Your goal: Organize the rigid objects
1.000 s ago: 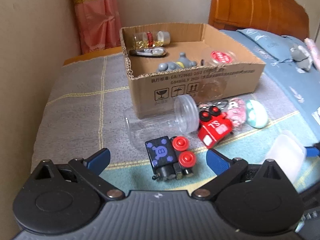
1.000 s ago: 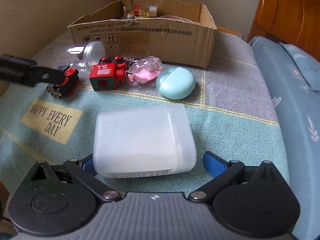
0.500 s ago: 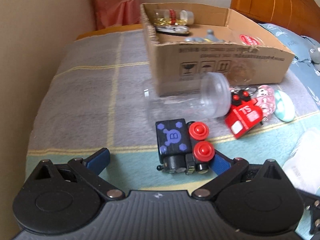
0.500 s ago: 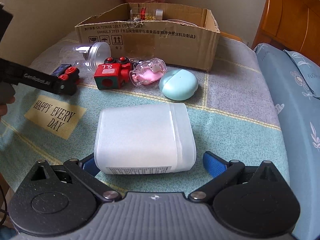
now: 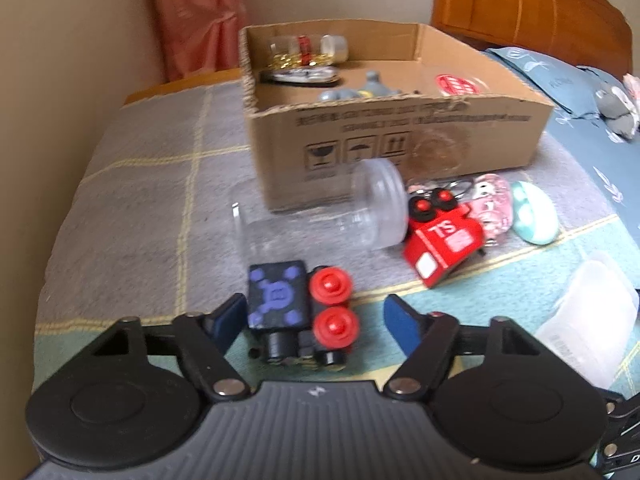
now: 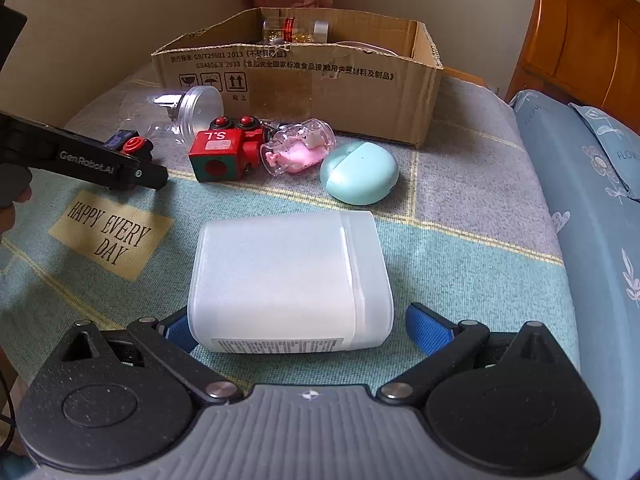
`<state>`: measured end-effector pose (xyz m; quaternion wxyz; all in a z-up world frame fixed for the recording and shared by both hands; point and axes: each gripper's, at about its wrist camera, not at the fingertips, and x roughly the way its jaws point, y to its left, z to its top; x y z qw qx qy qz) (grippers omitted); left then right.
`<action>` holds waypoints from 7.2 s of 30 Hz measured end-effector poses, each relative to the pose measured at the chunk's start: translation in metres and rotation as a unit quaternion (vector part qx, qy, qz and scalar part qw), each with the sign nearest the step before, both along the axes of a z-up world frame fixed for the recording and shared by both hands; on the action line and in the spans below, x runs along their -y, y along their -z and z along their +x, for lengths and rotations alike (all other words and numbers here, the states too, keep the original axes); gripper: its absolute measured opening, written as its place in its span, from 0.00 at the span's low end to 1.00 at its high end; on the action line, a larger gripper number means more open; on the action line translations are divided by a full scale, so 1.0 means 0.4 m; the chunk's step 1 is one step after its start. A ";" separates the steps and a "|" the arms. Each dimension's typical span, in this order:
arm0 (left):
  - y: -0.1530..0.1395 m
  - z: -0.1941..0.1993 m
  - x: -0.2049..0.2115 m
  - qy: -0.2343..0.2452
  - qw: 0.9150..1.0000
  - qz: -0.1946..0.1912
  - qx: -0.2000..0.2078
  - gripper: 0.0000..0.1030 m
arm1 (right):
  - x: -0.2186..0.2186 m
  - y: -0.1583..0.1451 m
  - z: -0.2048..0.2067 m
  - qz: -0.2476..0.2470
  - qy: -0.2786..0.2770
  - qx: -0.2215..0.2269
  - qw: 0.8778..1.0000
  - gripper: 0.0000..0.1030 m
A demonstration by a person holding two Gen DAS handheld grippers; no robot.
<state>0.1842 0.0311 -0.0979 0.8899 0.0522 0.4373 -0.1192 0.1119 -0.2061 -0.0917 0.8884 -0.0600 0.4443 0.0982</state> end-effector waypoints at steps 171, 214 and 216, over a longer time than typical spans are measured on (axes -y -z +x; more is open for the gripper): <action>-0.052 0.079 0.035 -0.023 0.999 0.002 0.033 0.99 | 0.044 0.040 0.130 0.006 0.048 0.047 0.998 1.00; -0.009 0.109 0.005 -0.076 0.997 0.003 0.013 0.98 | 0.064 0.029 0.195 0.002 0.089 0.084 0.992 0.62; -0.009 0.107 0.006 -0.075 0.997 0.006 0.015 0.97 | 0.067 0.028 0.192 0.003 0.090 0.084 0.992 0.60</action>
